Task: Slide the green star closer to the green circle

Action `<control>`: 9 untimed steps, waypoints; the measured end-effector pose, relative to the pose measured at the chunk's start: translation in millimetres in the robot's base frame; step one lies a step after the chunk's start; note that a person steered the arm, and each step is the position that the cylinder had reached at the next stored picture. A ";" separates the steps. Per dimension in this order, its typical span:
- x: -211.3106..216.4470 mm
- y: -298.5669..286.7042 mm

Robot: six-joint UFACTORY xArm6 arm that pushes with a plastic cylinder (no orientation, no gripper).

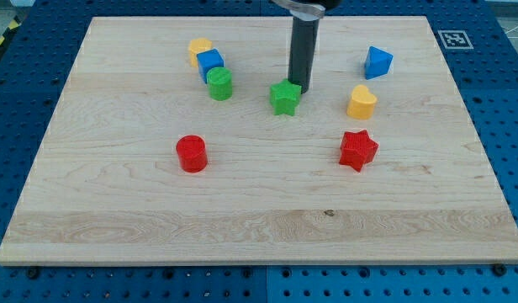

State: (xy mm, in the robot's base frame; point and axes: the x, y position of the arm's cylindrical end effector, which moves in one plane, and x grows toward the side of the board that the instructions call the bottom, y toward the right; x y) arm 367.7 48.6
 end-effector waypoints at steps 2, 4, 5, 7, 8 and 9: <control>-0.7 48.8; 35.7 54.1; 38.5 39.9; 38.5 -13.6; 38.4 -26.6; 38.6 -26.6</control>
State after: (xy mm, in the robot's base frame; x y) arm 406.3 22.0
